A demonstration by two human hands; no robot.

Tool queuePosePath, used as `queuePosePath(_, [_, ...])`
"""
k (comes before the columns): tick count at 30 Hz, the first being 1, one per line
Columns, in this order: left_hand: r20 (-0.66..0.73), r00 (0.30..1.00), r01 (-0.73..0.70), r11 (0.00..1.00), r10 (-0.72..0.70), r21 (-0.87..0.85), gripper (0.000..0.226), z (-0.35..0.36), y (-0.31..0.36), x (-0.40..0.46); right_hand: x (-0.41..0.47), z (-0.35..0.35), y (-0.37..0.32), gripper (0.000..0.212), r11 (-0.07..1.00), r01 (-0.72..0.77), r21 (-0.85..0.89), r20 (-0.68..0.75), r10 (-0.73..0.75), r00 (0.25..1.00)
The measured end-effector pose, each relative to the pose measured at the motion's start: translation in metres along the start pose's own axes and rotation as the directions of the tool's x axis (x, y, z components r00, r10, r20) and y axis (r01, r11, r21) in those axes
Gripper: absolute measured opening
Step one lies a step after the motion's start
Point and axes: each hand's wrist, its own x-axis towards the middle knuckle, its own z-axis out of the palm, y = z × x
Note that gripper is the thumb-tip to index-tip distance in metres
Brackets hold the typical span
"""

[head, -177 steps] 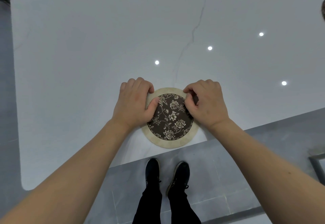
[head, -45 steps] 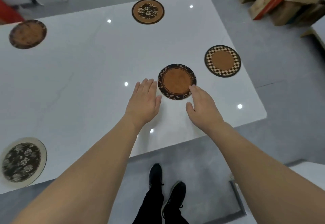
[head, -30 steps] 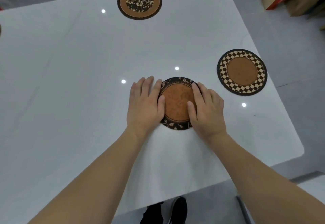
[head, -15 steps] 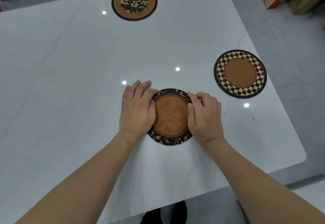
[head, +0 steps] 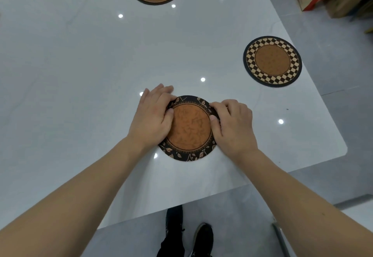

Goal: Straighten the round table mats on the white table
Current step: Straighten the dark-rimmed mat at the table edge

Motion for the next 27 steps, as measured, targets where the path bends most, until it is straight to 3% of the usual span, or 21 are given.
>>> queuePosePath(5, [-0.051,0.998,-0.032,0.993,0.038,0.115,0.030,0.0039,0.0030,-0.0030,0.0013,0.0009,0.0005,0.029,1.000,0.005,-0.011,-0.025,-0.006,1.000])
queuePosePath(12, [-0.140,0.990,0.015,0.999,-0.018,-0.028,0.014,0.0022,0.0002,-0.0013,0.0013,-0.0009,0.0004,0.020,0.998,0.020,0.053,-0.059,-0.017,0.998])
queuePosePath(21, [-0.132,0.991,0.019,1.000,-0.016,0.019,0.008,0.0050,-0.0010,-0.0006,0.0003,-0.0023,-0.0006,0.015,0.997,0.024,0.069,-0.048,-0.021,0.999])
queuePosePath(27, [-0.121,0.993,0.014,0.998,-0.007,0.058,0.019,0.0050,-0.0010,-0.0018,-0.0003,-0.0034,-0.0014,0.011,0.995,0.032,0.097,-0.062,-0.026,0.998])
